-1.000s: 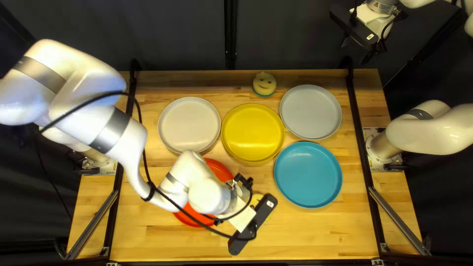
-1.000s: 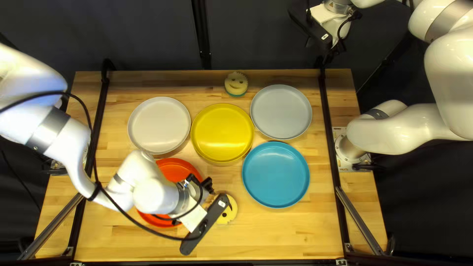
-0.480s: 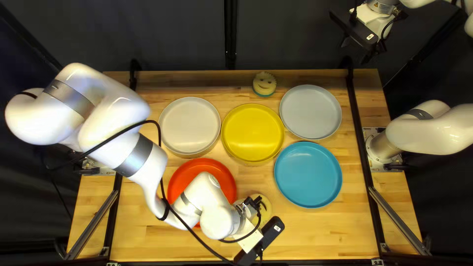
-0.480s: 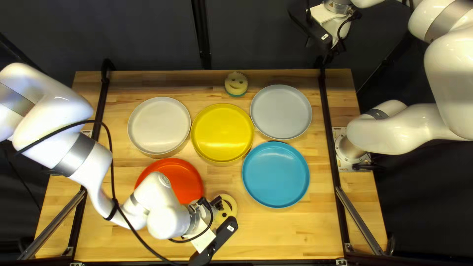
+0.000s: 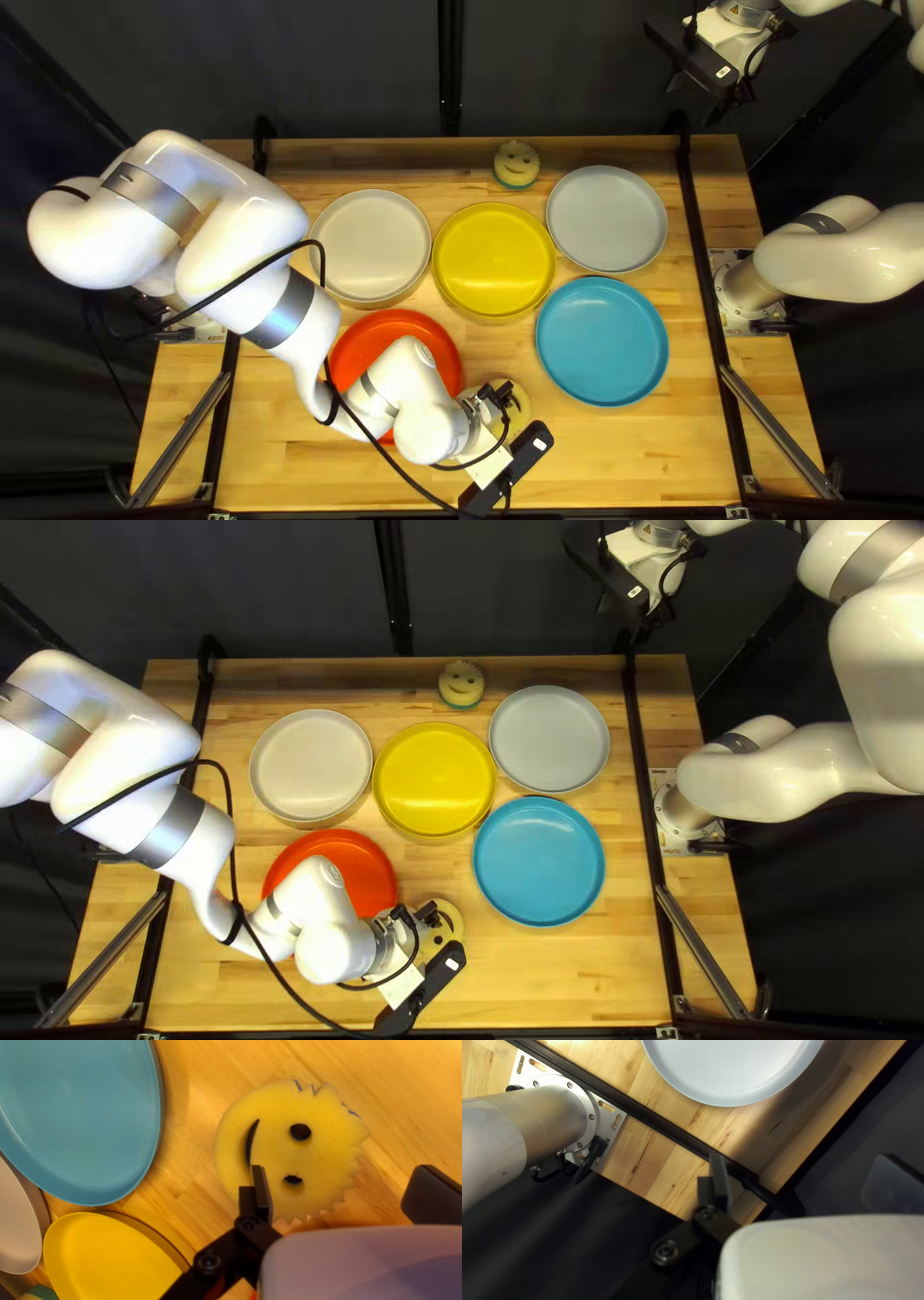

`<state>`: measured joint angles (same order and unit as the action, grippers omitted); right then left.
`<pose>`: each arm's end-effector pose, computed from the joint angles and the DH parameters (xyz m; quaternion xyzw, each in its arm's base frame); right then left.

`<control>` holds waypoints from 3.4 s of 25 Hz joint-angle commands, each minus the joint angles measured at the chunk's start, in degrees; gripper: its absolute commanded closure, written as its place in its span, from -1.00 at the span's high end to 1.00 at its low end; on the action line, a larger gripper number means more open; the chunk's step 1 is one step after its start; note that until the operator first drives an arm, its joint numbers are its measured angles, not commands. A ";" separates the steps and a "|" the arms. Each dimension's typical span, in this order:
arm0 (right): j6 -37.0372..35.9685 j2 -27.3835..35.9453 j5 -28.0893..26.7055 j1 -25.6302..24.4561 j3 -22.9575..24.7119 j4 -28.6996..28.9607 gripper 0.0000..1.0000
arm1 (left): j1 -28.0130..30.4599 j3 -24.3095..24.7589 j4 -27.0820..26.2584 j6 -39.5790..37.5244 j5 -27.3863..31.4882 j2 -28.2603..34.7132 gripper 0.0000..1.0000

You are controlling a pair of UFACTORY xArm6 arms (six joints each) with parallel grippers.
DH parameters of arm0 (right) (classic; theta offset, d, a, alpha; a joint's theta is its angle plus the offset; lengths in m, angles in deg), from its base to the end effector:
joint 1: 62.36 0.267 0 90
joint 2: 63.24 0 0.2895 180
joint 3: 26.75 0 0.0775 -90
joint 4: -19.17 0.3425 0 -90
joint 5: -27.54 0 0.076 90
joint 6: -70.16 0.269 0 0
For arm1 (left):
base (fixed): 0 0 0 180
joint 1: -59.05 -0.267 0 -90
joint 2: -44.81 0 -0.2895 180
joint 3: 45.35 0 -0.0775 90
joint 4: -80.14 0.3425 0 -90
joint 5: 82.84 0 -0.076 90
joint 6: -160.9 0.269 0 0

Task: Pick up sponge and scrub the plate

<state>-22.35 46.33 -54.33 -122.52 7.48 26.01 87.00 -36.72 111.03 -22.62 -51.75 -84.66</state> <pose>0.1754 -0.2445 0.2539 -0.9604 -0.2663 -0.0434 0.0691 0.5507 -0.2493 0.0443 -0.8926 0.4123 -0.1303 0.1278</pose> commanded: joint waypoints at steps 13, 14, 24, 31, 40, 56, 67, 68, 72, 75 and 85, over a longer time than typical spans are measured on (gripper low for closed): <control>0.00 0.00 0.00 0.00 0.00 0.00 1.00 | 0.02 0.94 -0.02 -0.21 -1.56 -0.02 -1.00; 0.00 0.00 0.00 0.00 0.00 0.00 1.00 | 0.02 0.94 -0.02 -0.21 -1.56 -0.02 -1.00; 0.00 0.00 0.00 0.00 0.00 0.00 1.00 | -0.91 7.52 -2.09 1.03 -0.68 6.79 -1.00; 0.00 0.00 0.00 0.00 0.00 0.00 1.00 | -3.65 13.86 -5.53 5.37 3.18 15.77 -1.00; 0.00 0.00 0.00 0.00 0.00 0.00 1.00 | -3.24 13.17 -6.58 6.30 12.18 21.90 -1.00; 0.00 0.00 0.00 0.00 0.00 0.00 1.00 | 1.96 4.47 -3.39 1.21 7.78 10.74 1.00; 0.00 0.00 0.00 0.00 0.00 0.00 1.00 | 1.26 1.81 0.50 -1.53 1.04 3.60 1.00; 0.00 0.00 0.00 0.00 0.00 0.00 1.00 | 1.11 1.89 0.59 -1.52 0.58 3.33 1.00; 0.00 0.00 0.00 0.00 0.00 0.00 1.00 | 0.69 2.42 1.03 -1.82 -0.70 2.79 1.00; 0.00 0.00 0.00 0.00 0.00 0.00 1.00 | 0.32 2.93 1.49 -2.25 -1.65 2.26 1.00; 0.00 0.00 0.00 0.00 0.00 0.00 1.00 | -0.06 3.59 2.27 -3.18 -3.23 1.59 1.00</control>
<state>-22.35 46.33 -54.33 -122.52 7.48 26.01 87.15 -33.17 113.07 -25.63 -54.49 -82.73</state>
